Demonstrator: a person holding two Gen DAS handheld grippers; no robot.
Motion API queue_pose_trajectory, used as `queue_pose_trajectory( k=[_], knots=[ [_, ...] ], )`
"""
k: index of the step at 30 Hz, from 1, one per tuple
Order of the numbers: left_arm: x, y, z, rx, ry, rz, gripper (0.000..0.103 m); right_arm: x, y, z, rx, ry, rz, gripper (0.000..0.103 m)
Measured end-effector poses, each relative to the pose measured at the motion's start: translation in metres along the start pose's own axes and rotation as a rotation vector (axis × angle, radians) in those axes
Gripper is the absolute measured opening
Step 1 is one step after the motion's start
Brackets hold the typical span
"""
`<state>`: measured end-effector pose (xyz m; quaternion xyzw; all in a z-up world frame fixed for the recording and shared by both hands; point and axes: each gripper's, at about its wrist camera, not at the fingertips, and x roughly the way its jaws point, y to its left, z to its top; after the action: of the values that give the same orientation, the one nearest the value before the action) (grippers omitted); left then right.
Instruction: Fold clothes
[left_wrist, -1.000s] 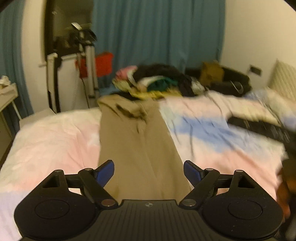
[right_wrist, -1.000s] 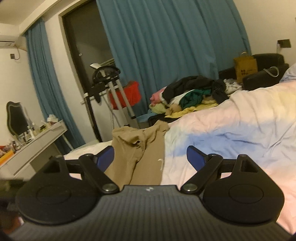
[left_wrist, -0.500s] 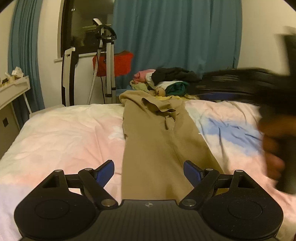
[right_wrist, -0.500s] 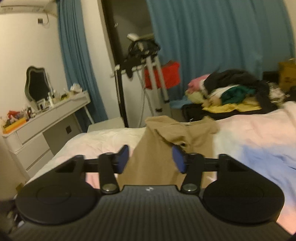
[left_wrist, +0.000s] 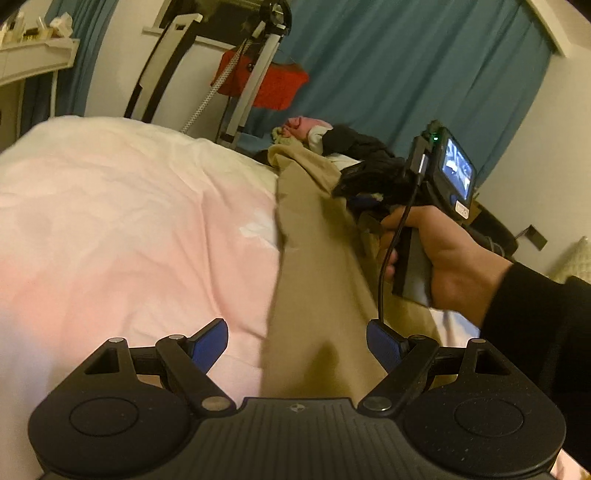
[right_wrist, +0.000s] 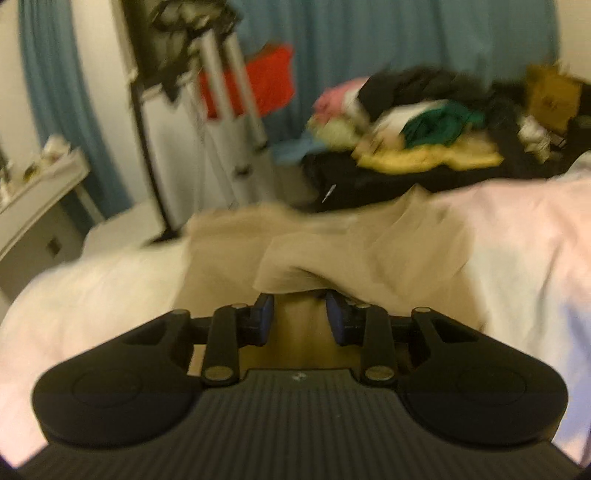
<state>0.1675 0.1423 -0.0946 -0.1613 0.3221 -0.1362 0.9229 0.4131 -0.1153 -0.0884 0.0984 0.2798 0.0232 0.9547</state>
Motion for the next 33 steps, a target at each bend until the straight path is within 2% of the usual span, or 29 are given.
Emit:
queue_pose_trajectory(
  k=[2, 4, 7, 10, 13, 15, 16, 17, 19, 21, 24, 25, 26, 28, 29, 33],
  knots=[
    [0.007, -0.006, 0.000, 0.033, -0.001, 0.007, 0.084, 0.007, -0.019, 0.009, 0.017, -0.022, -0.048, 0.033],
    [0.013, -0.011, -0.002, 0.054, 0.004, 0.012, 0.084, 0.014, -0.040, 0.013, 0.039, -0.002, -0.108, 0.033],
    [0.021, -0.010, -0.004, 0.046, 0.026, 0.015, 0.084, 0.009, -0.070, 0.015, 0.094, -0.009, -0.143, 0.035],
    [0.027, -0.005, -0.002, 0.023, 0.035, 0.018, 0.084, -0.015, -0.089, 0.010, 0.153, -0.075, -0.113, 0.037],
    [0.026, -0.002, -0.001, -0.003, 0.033, 0.015, 0.084, -0.040, -0.086, -0.002, 0.172, -0.078, -0.026, 0.038],
    [0.025, -0.003, 0.000, -0.008, 0.032, 0.014, 0.084, -0.053, -0.079, -0.011, 0.169, -0.063, 0.030, 0.051],
    [0.024, -0.004, 0.000, -0.005, 0.030, 0.017, 0.084, -0.059, -0.075, -0.015, 0.165, -0.058, 0.059, 0.067],
    [0.023, -0.005, 0.000, 0.000, 0.027, 0.019, 0.084, -0.062, -0.068, -0.019, 0.148, -0.058, 0.081, 0.076],
    [0.020, -0.008, 0.001, 0.012, 0.021, 0.025, 0.084, -0.065, -0.054, -0.026, 0.089, -0.063, 0.102, 0.075],
    [0.017, -0.010, 0.000, 0.023, 0.015, 0.029, 0.084, -0.063, -0.041, -0.030, 0.013, -0.066, 0.085, 0.075],
    [0.015, -0.012, 0.000, 0.036, 0.007, 0.034, 0.084, -0.048, -0.036, -0.030, -0.047, -0.023, 0.045, 0.067],
    [0.014, -0.013, 0.000, 0.039, 0.006, 0.036, 0.084, -0.042, -0.035, -0.030, -0.065, -0.002, 0.034, 0.056],
    [0.013, -0.014, -0.001, 0.041, 0.004, 0.038, 0.084, -0.037, -0.034, -0.030, -0.091, 0.025, 0.016, 0.039],
    [0.014, -0.014, 0.000, 0.036, 0.007, 0.039, 0.084, -0.036, -0.035, -0.030, -0.138, 0.050, -0.010, 0.019],
    [0.014, -0.014, 0.000, 0.033, 0.008, 0.040, 0.084, -0.042, -0.037, -0.031, -0.152, 0.039, -0.011, 0.013],
    [0.016, -0.011, 0.002, 0.005, 0.015, 0.026, 0.084, -0.062, -0.052, -0.037, -0.174, 0.015, -0.039, 0.011]
  ],
)
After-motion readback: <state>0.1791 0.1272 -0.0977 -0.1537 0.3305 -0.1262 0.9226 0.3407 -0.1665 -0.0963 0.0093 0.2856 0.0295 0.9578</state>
